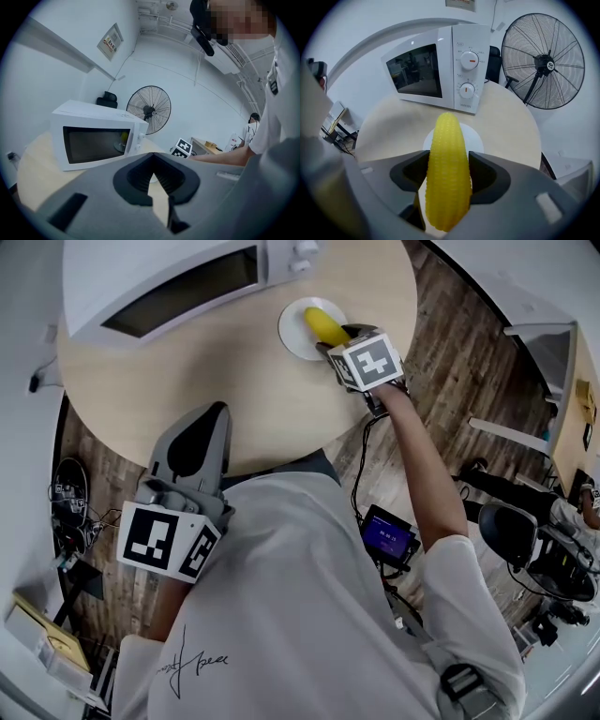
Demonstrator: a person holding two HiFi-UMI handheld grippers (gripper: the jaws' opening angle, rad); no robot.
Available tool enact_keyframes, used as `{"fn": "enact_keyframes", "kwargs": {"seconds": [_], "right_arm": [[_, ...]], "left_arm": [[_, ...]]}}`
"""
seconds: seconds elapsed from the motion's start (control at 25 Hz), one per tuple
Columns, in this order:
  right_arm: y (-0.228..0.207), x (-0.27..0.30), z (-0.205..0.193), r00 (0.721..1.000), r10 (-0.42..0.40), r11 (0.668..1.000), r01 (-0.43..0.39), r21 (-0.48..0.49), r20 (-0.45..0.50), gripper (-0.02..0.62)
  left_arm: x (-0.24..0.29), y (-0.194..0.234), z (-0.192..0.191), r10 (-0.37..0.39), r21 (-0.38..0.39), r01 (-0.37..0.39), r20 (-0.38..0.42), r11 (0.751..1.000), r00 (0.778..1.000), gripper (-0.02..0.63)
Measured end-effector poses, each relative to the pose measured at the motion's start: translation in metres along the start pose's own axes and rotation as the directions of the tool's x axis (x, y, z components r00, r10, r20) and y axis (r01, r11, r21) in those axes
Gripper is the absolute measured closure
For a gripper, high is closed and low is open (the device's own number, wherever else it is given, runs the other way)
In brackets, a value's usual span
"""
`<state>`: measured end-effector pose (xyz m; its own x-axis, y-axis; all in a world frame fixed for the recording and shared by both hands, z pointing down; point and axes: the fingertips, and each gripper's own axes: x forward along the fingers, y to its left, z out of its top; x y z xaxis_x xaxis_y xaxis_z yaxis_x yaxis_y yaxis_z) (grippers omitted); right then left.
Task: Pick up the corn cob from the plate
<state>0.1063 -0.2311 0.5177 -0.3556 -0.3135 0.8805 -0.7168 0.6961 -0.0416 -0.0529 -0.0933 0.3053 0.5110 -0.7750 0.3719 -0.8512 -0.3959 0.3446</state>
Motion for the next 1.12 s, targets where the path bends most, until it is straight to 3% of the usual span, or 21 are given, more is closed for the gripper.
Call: {"fn": "enact_keyframes", "kwargs": {"seconds": [0.44,1.12], "right_arm": [[0.015,-0.027,-0.006,0.998,-0.034,0.997,0.03,0.071,0.045,0.324],[0.032,-0.052,-0.01,0.991,-0.063,0.985,0.042,0.169,0.116,0.324]], "left_arm": [[-0.022,0.003,0.009,-0.013,-0.047,0.015,0.04,0.999,0.999,0.614],[-0.028,0.018,0.01,-0.033,-0.006,0.034,0.032,0.999,0.999,0.614]]}}
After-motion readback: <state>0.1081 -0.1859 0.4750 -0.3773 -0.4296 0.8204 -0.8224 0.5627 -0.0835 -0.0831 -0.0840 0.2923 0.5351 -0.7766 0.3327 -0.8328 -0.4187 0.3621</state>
